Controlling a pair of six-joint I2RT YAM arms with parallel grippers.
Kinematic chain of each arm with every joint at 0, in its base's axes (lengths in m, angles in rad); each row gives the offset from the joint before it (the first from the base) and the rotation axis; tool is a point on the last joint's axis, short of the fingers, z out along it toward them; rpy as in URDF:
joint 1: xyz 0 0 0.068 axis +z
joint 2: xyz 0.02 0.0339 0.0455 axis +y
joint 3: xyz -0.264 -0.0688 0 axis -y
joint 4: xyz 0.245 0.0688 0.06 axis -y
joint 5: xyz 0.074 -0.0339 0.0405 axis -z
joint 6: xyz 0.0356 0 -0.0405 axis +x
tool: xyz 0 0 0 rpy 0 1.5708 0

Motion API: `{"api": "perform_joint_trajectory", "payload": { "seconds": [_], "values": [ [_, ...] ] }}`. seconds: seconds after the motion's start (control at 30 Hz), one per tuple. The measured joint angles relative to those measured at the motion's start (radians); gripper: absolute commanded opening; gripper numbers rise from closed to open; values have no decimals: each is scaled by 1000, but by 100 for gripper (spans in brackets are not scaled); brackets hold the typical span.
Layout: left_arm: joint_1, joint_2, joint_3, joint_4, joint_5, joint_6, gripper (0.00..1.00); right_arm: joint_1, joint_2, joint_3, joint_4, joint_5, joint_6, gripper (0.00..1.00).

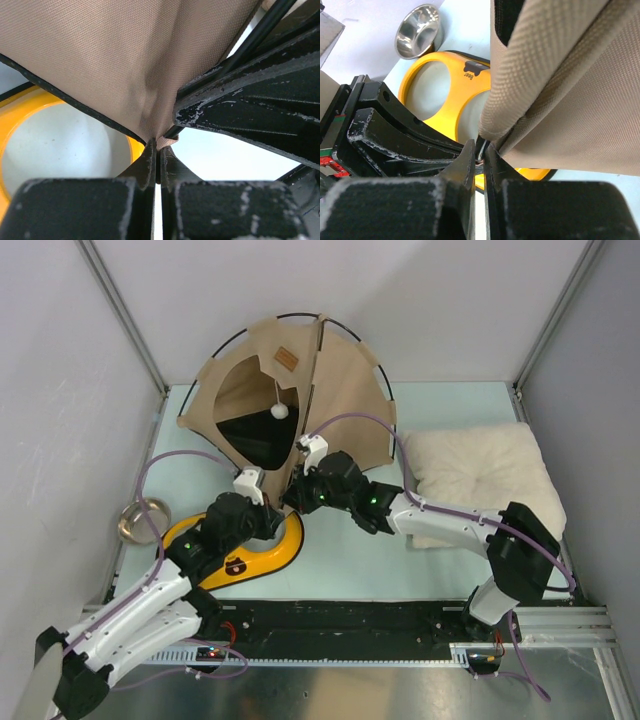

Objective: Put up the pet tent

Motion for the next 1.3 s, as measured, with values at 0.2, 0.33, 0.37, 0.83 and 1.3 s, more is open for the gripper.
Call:
{"api": "perform_joint_trajectory", "payload": {
  "seconds": [0.2,0.33,0.37,0.83,1.3],
  "values": [
    [0,-37,0,-16,0,35,0,-20,1,6,9,-79,38,0],
    [-2,-46,0,-15,0,48,0,-38,1,6,14,-129,66,0],
    [-2,-47,0,-14,0,51,0,-42,1,6,16,-140,73,0],
    [-19,-181,-58,34,-12,71,0,-92,2,6,88,-320,151,0],
    [-145,-302,-149,142,-151,71,0,-129,3,6,127,-439,216,0]
  ]
}}
